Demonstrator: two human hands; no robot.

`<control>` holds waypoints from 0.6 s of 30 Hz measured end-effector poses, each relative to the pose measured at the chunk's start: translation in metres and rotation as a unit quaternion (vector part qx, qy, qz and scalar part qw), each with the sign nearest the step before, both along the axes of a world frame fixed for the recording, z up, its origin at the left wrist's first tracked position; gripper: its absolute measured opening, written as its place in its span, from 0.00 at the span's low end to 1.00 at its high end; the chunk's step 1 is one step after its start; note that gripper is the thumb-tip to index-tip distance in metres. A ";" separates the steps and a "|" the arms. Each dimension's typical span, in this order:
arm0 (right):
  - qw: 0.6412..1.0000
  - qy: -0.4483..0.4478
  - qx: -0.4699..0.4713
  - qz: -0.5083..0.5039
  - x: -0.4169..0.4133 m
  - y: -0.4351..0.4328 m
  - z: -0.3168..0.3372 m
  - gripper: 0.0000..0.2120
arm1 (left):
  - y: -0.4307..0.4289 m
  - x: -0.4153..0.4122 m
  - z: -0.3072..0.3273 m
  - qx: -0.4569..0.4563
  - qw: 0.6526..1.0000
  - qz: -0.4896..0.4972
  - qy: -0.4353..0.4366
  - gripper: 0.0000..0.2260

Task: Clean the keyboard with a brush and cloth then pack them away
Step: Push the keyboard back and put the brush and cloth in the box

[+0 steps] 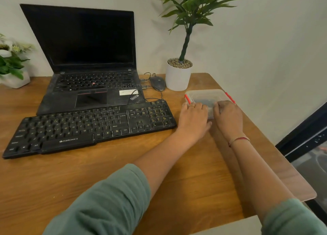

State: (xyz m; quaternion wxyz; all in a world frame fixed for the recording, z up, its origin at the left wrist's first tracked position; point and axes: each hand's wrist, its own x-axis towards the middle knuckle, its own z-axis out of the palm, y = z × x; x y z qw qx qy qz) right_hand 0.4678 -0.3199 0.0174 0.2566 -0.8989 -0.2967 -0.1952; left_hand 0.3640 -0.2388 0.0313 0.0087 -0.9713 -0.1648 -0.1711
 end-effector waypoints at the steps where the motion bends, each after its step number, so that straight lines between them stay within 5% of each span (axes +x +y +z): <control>1: 1.000 0.000 -0.005 0.003 0.002 0.006 0.001 0.16 | 0.006 0.004 0.000 0.004 1.000 0.003 0.005 0.22; 18: 0.998 -0.002 -0.051 0.020 0.026 0.046 0.003 0.17 | 0.040 0.030 0.009 0.001 0.998 0.011 0.063 0.25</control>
